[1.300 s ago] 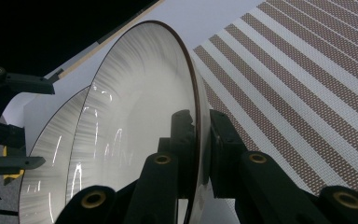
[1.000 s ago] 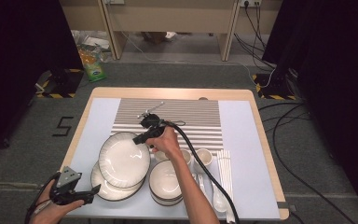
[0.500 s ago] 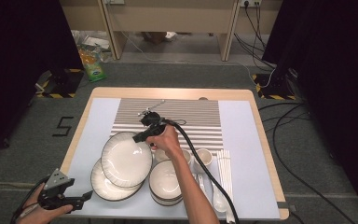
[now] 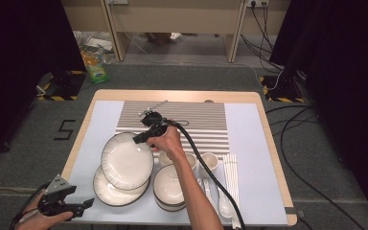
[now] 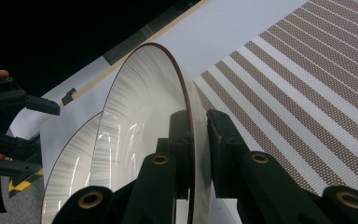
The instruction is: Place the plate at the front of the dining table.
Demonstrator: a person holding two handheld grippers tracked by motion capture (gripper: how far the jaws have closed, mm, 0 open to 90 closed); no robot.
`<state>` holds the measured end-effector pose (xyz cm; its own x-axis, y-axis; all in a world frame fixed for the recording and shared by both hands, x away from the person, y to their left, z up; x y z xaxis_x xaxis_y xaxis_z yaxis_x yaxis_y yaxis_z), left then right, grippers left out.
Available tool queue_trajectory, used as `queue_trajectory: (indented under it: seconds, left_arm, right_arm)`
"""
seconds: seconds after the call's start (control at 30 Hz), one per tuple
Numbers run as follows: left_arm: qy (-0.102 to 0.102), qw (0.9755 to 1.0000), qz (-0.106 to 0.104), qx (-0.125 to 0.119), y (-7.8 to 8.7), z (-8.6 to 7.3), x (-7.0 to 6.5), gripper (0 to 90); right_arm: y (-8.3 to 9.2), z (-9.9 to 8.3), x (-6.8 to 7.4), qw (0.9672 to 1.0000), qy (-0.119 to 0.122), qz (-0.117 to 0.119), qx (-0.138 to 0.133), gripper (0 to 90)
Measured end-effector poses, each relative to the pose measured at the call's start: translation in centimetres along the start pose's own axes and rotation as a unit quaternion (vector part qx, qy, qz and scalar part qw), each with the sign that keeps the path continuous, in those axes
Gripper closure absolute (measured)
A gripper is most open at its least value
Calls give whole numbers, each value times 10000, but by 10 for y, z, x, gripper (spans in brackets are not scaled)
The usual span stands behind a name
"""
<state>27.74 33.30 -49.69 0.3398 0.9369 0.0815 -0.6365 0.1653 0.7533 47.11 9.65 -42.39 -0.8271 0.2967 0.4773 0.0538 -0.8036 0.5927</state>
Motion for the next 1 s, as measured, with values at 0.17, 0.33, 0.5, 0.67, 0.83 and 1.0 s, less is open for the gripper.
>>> queue_trajectory:
  seconds: [0.17,0.33,0.5,0.67,0.83,1.0]
  left_arm:
    - [45,9999,12,102,-4,-5,5,161]
    - [27,9997,78,231,-15,-10,7,162]
    - [-3,9995,5,311,-26,-16,8,162]
    - [-130,9996,15,241,-29,-18,7,144]
    - [-335,9992,29,235,-29,-19,7,133]
    - [-349,9992,39,216,-30,-20,6,128]
  right_arm:
    - [2,3,0,10000,-1,-8,-45,801]
    - [6,7,0,9999,-34,-18,-108,796]
    - [10,13,0,9997,-123,-36,-188,795]
    - [14,17,0,9997,-121,-4,-221,795]
    - [18,20,-4,9994,-210,-30,-290,794]
    - [30,25,-10,9984,-331,-175,-432,791]
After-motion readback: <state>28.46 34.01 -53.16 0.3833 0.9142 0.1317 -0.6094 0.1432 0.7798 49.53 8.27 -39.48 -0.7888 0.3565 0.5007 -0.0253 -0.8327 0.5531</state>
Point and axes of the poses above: each handheld gripper's, and its own axes: y roughly backward along the jaws, z roughly out of its top, x roughly to its left, the point moved 5 cm from there along -y, roughly forward along the jaws, and after that the axes turned 12 degrees about z, right-handed, at the moved point
